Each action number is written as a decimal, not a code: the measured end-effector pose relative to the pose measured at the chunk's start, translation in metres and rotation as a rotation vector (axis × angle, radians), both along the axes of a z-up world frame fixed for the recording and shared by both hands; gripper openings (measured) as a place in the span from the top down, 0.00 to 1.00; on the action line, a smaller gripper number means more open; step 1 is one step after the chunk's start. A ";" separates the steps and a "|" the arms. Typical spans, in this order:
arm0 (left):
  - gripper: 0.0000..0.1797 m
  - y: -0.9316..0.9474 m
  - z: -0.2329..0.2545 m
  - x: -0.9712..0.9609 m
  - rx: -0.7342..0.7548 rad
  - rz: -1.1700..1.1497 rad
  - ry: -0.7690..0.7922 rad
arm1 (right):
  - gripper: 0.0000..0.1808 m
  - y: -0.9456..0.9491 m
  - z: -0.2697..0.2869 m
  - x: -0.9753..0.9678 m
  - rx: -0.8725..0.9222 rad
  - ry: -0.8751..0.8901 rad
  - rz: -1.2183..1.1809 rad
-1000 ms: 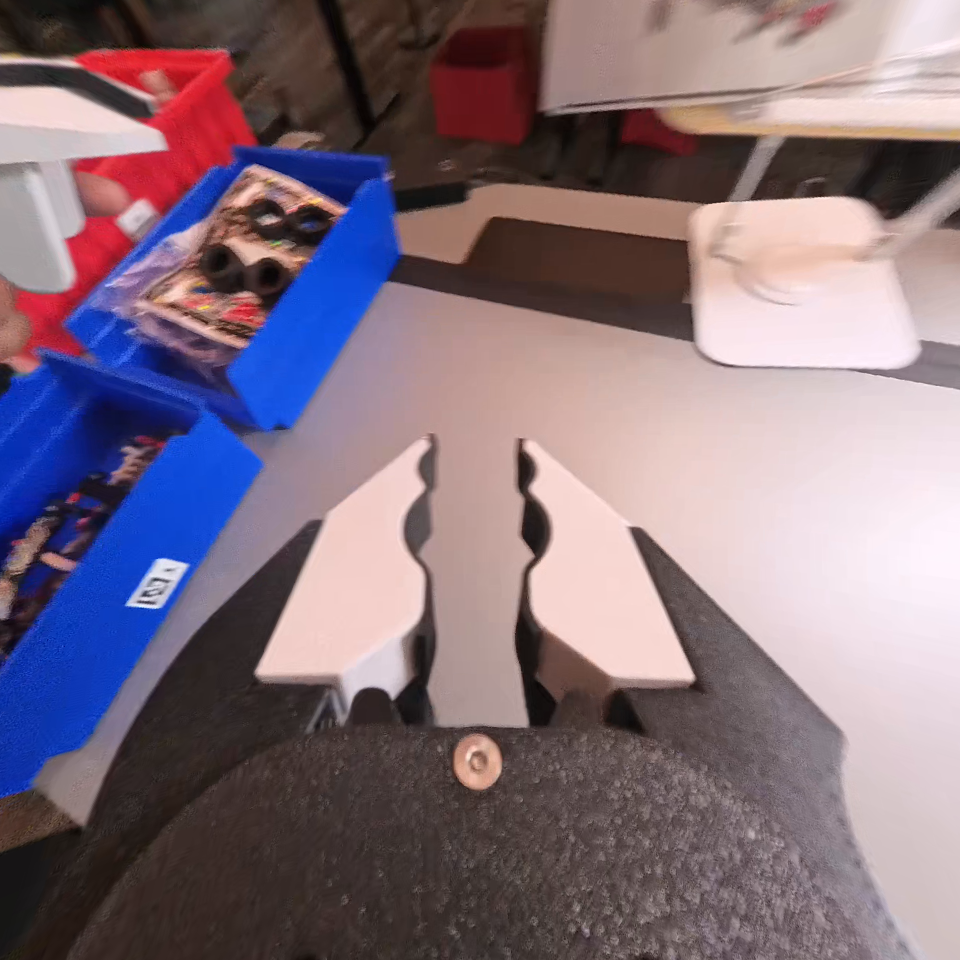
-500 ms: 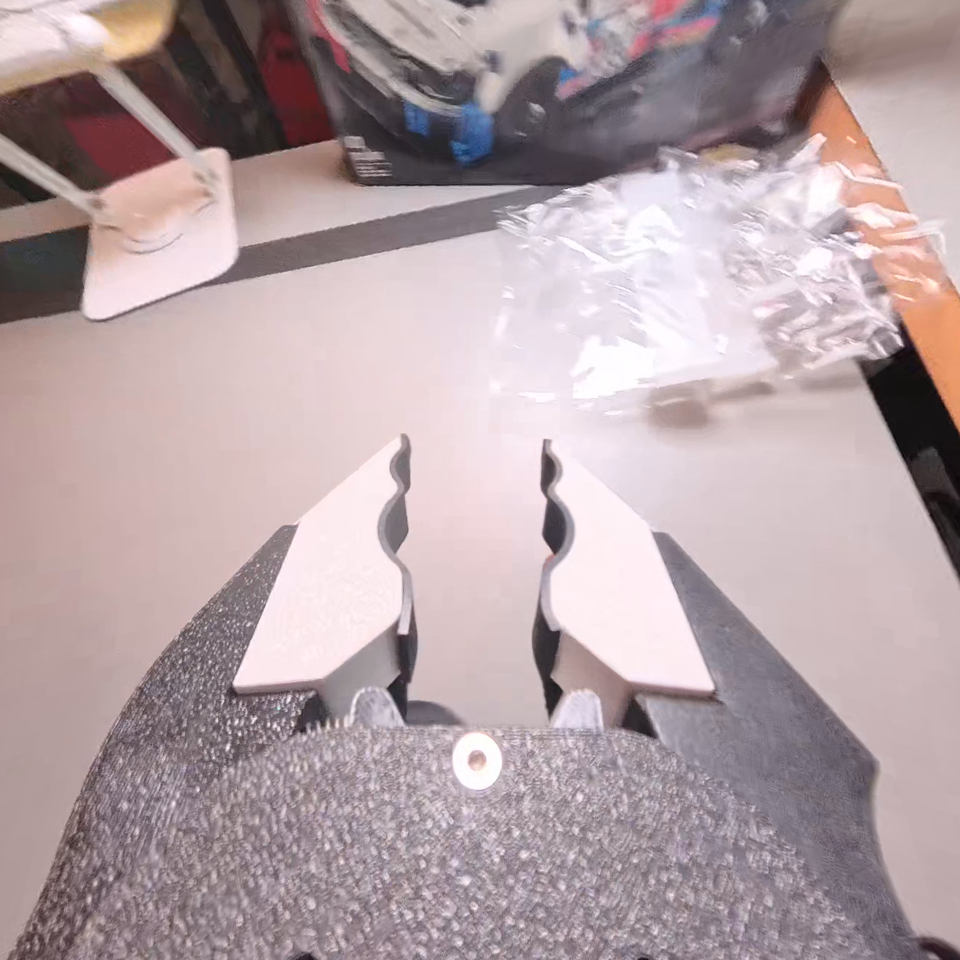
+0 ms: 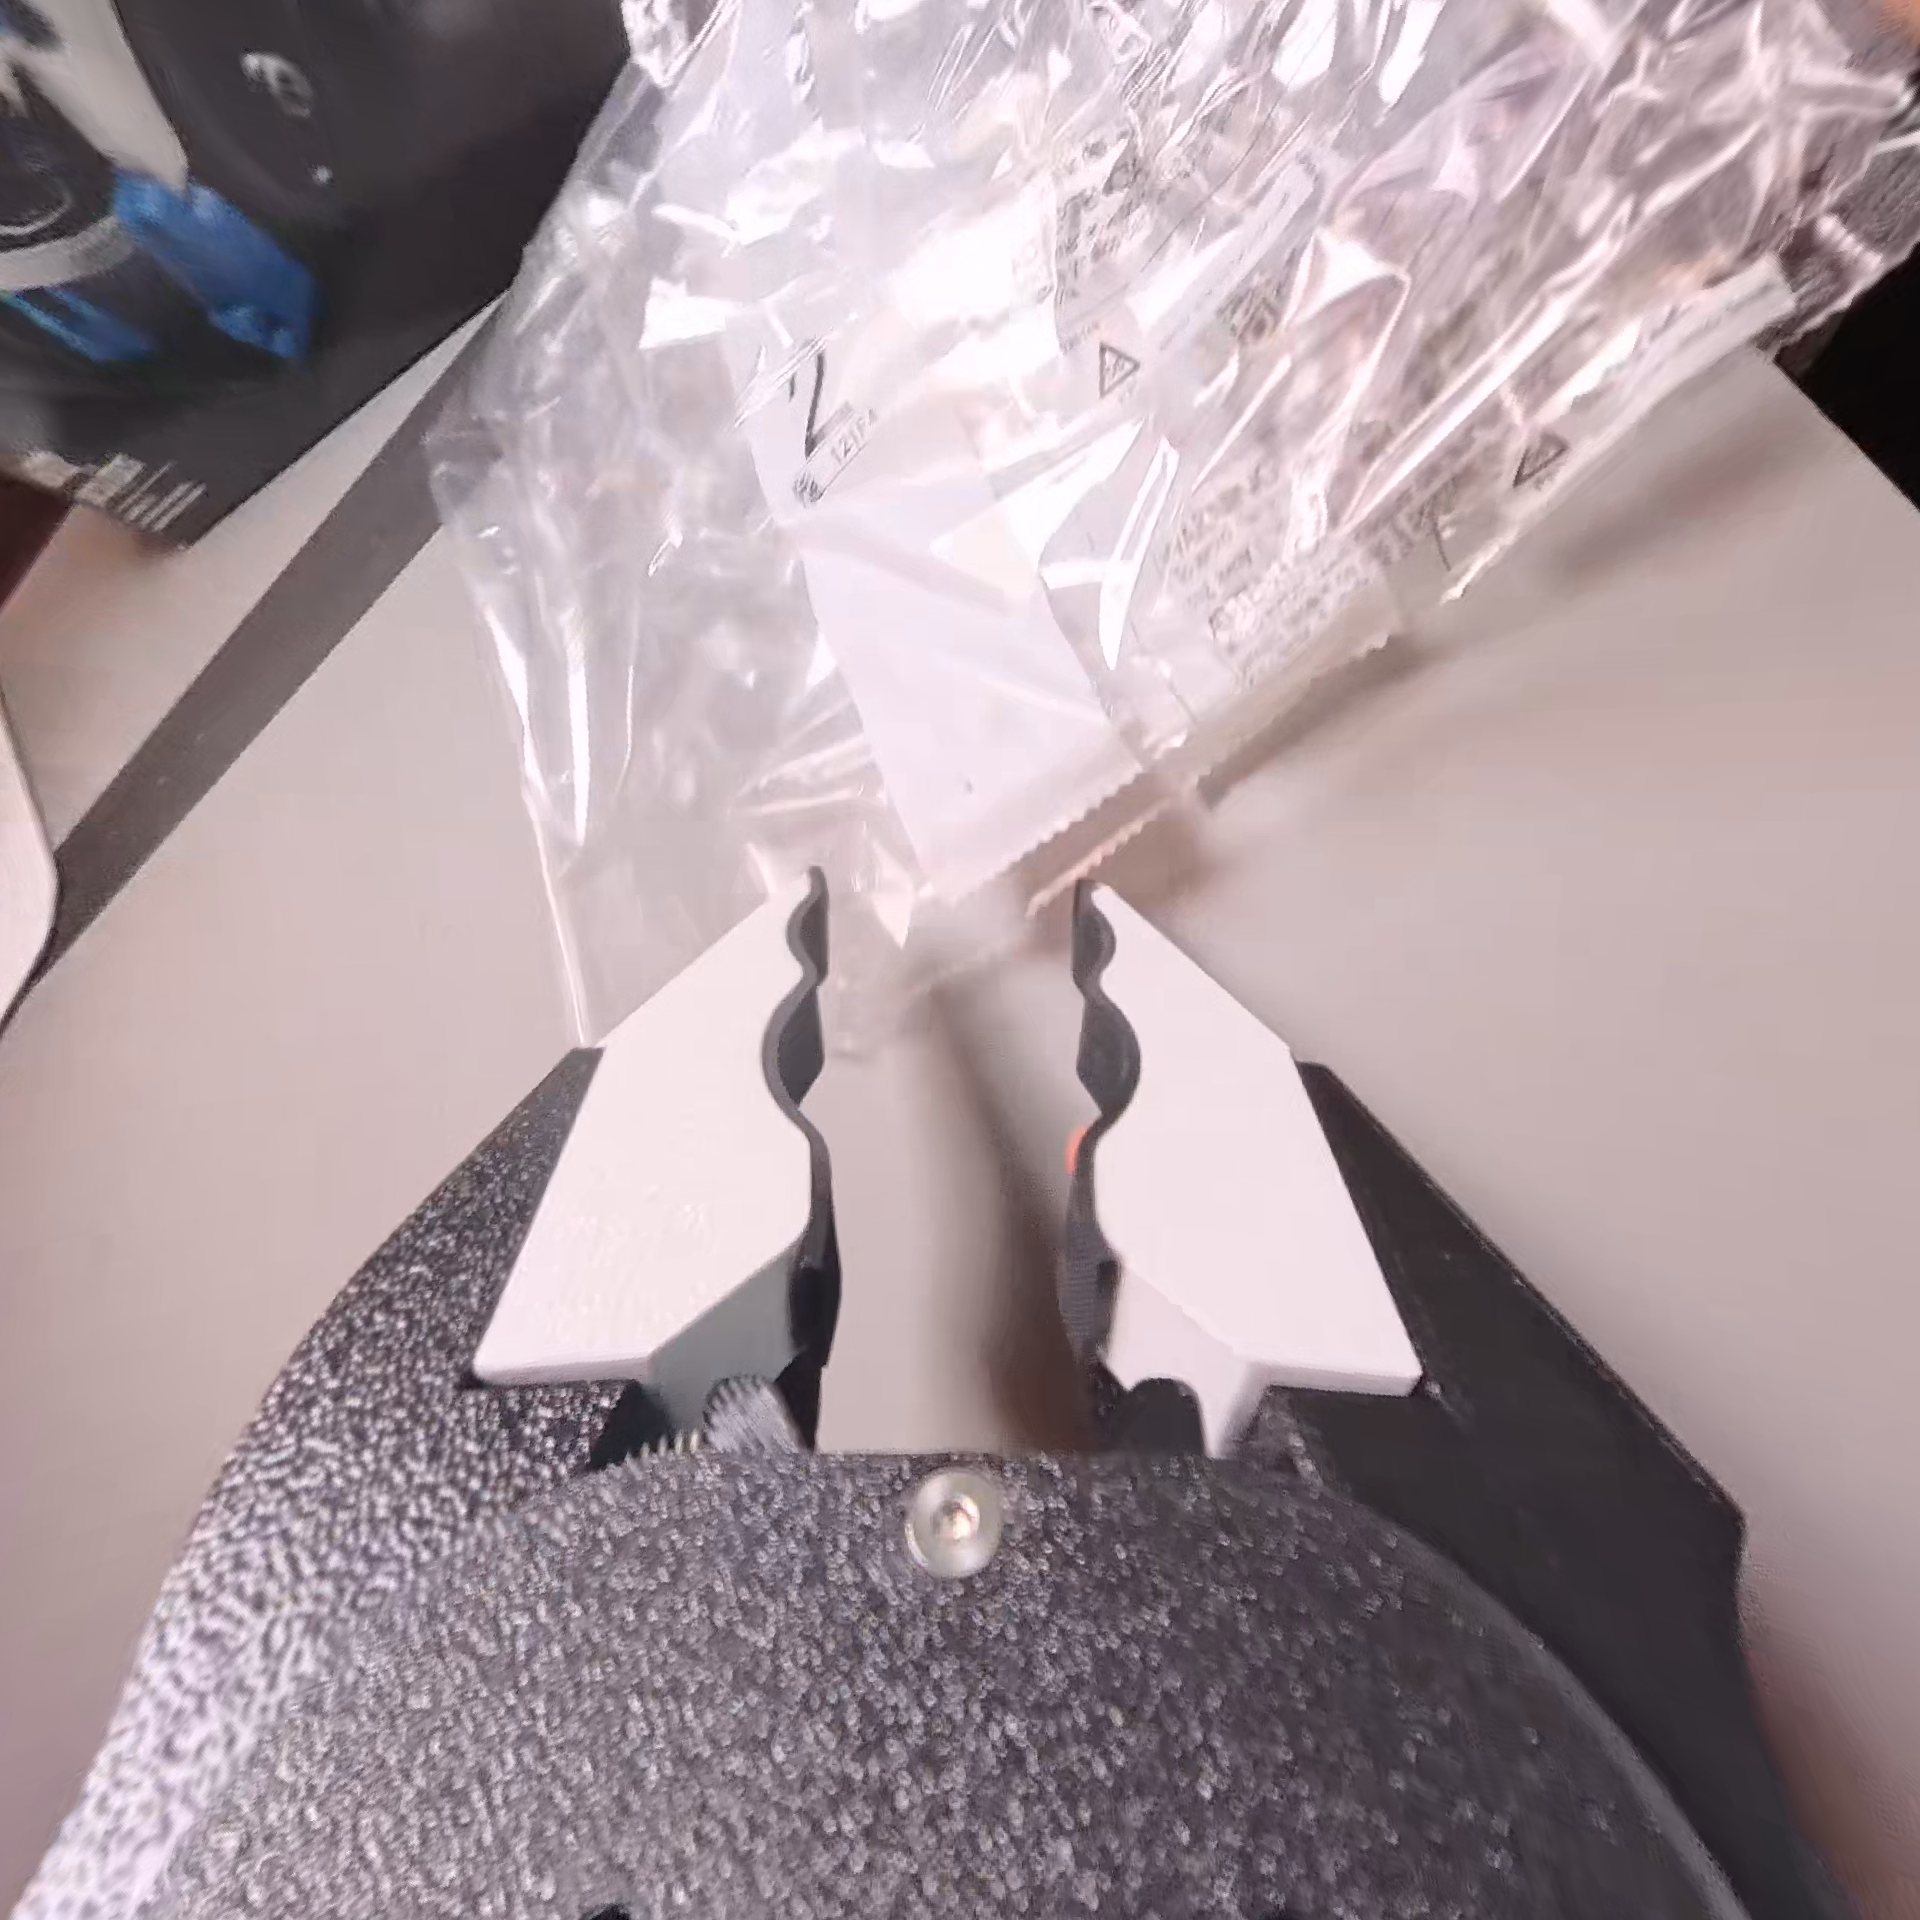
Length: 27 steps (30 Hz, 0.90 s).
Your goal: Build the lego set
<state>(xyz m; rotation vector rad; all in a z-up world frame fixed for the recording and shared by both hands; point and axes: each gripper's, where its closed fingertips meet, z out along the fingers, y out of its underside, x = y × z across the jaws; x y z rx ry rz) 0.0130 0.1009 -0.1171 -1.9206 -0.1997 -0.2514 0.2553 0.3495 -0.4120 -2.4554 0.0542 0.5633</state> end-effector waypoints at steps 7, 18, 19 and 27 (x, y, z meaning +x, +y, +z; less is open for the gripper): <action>0.87 -0.001 -0.002 -0.021 -0.016 0.065 0.010 | 0.85 0.028 -0.004 0.003 -0.019 -0.019 -0.058; 0.80 -0.076 -0.022 -0.085 -0.081 0.194 0.128 | 0.51 -0.099 0.054 0.005 0.126 -0.184 0.503; 0.78 -0.089 -0.028 -0.093 -0.097 0.212 0.127 | 0.48 -0.131 0.053 0.005 0.120 -0.215 0.592; 0.64 -0.223 -0.102 -0.159 -0.309 0.323 0.192 | 0.27 -0.305 0.011 0.013 -0.040 -0.470 0.942</action>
